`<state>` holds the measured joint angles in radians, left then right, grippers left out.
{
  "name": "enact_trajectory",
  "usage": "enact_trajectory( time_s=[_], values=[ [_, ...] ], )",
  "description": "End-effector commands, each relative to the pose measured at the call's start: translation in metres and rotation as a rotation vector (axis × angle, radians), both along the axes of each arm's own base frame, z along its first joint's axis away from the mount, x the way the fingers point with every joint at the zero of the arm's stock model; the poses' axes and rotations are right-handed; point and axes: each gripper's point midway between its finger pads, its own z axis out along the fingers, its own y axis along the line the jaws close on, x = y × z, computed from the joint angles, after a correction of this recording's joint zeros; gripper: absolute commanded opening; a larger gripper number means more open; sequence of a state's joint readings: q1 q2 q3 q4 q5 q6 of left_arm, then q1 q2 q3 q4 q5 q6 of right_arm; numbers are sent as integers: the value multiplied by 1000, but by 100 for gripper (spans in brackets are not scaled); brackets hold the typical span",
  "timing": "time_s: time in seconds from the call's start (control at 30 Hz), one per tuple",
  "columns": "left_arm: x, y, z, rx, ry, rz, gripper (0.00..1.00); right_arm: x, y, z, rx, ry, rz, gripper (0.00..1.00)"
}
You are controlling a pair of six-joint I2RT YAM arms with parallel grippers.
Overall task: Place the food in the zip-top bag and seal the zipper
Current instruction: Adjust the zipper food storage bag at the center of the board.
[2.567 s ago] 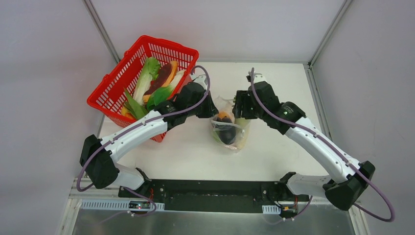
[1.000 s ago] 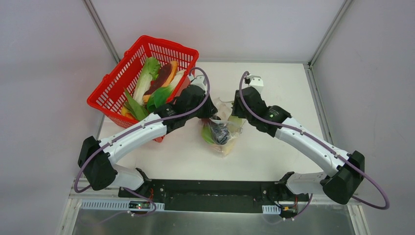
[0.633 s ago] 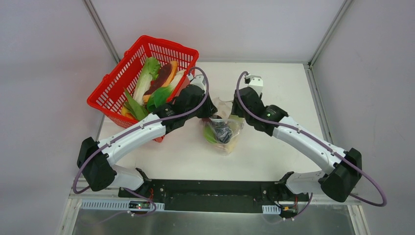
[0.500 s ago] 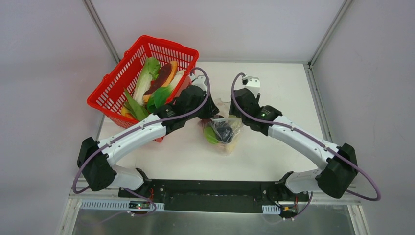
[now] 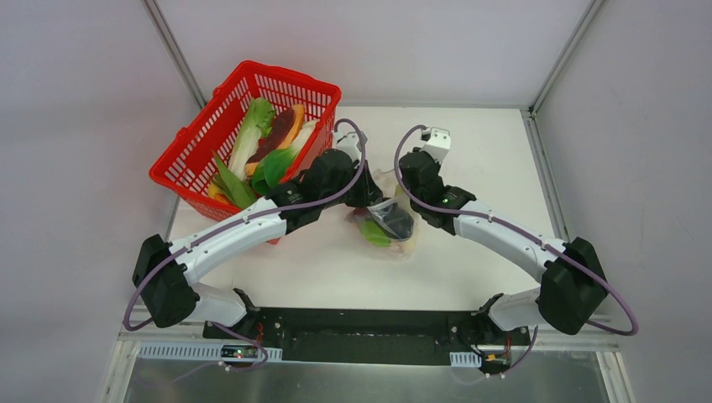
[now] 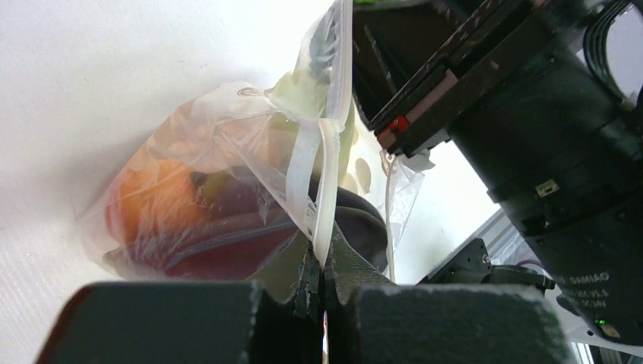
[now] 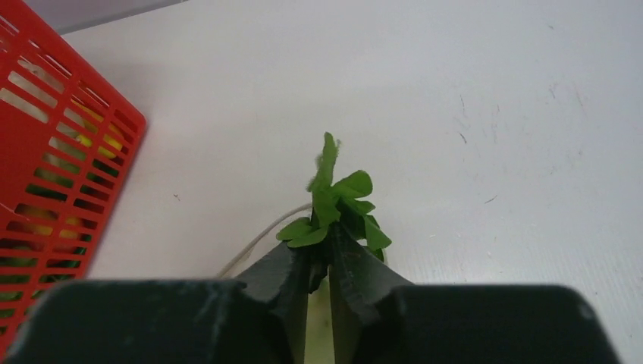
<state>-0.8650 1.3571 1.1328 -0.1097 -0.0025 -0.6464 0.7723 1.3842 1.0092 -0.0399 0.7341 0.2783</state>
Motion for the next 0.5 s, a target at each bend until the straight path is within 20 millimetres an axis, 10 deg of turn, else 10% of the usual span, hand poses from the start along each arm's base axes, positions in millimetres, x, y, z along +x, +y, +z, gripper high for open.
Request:
enact_trajectory(
  time_s=[0.0,0.47],
  values=[
    [-4,-7,25,-62,-64,-37,0,15,-3,12,38,-54,-1,10],
    [4,-6,16,-13,-57,-8,0,-54,37,74,113,-121,575,0]
  ],
)
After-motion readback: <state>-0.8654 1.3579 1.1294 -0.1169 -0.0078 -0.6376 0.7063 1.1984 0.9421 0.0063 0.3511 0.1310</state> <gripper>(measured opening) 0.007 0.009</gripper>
